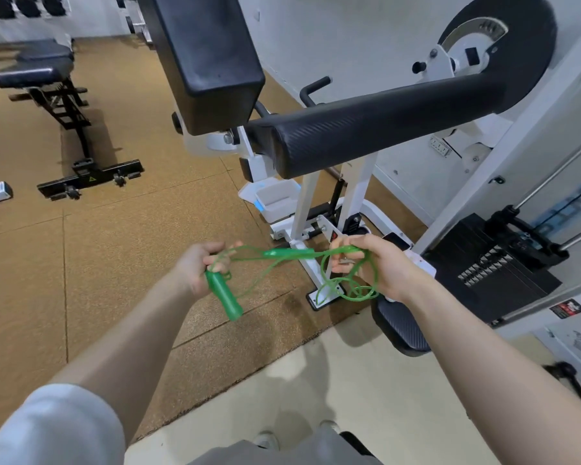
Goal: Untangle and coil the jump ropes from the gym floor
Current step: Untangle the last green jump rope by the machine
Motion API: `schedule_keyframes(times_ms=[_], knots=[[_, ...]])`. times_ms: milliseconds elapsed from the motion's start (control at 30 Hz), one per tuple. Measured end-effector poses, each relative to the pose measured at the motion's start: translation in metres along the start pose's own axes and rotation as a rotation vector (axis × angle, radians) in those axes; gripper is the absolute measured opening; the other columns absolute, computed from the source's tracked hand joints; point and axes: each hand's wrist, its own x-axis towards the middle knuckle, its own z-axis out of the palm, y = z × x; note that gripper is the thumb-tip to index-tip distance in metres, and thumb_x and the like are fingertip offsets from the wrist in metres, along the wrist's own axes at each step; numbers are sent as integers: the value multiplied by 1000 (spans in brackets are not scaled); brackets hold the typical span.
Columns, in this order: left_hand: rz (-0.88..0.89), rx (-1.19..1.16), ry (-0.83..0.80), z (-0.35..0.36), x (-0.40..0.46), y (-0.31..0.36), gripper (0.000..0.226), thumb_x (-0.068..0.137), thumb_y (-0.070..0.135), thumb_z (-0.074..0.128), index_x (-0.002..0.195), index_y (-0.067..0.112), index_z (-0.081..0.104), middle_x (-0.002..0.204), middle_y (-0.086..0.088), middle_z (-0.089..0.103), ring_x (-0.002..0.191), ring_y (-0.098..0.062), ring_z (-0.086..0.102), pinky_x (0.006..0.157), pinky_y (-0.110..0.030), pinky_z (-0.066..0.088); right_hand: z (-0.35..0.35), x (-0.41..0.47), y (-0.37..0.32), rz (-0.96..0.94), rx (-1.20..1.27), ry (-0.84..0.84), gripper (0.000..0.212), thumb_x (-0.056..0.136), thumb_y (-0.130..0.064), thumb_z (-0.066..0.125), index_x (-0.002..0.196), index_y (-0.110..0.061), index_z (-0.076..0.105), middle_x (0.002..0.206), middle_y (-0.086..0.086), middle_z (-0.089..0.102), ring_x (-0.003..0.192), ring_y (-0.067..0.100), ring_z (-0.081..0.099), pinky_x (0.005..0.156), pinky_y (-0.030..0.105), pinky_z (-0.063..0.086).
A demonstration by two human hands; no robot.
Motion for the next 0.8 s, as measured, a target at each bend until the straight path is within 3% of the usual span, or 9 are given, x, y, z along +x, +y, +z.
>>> schedule_keyframes(times_ms=[167,267,367,433,500,533,633,733,800], knots=[[-19,-269,-87,-2,-2,6,18,100,14,33,105,2,45,77,-3,56,25,-3,29,26,-15,26,16,5,7,-158,121,-148,17,64,-32,72,54,-19,71,85,7,62,81,17,62,89,32,49],[28,-253,-4,-6,0,11,31,98,12,35,128,5,34,79,-9,65,35,-3,33,31,-13,30,14,6,20,-113,127,-123,24,62,-40,75,52,-18,70,74,19,59,84,24,59,99,38,46],[193,-248,48,8,-9,6,44,99,6,35,140,6,21,108,-19,63,52,-5,44,42,-13,43,22,5,24,27,-155,-61,32,82,-30,57,55,-17,65,58,7,62,72,13,62,93,36,43],[262,-184,29,25,-21,-4,38,101,9,34,138,4,27,105,-17,63,59,-9,58,49,-17,51,36,7,25,114,-471,-58,27,92,-36,54,75,-15,57,50,-4,59,59,4,58,99,35,36],[346,-99,20,40,-30,-14,41,102,11,32,141,6,25,103,-14,65,74,-15,67,57,-23,57,51,13,25,141,-638,-87,22,90,-40,56,94,-18,57,50,-8,53,50,2,51,86,28,43],[404,-65,18,45,-31,-18,45,102,12,30,145,9,19,101,-13,66,82,-17,68,63,-24,58,57,15,25,133,-684,-82,28,89,-42,58,105,-19,58,60,-11,57,54,-4,52,78,23,42],[546,-13,39,52,-34,-19,50,103,12,28,149,14,9,101,-10,65,83,-15,67,72,-23,55,70,24,19,99,-839,-41,45,85,-42,63,125,-22,57,117,-14,58,103,-6,52,92,20,35],[527,-70,77,45,-29,-11,44,102,14,32,145,14,21,94,-7,64,56,-7,54,50,-15,46,72,25,18,71,-748,-52,10,89,-26,62,86,-20,69,72,-9,58,57,0,46,63,18,38],[406,-197,64,34,-21,-3,32,101,16,34,133,13,33,84,-4,62,40,-2,37,36,-11,31,67,26,20,86,-573,83,19,92,-22,56,77,-17,67,50,-2,41,40,8,29,46,18,30]])
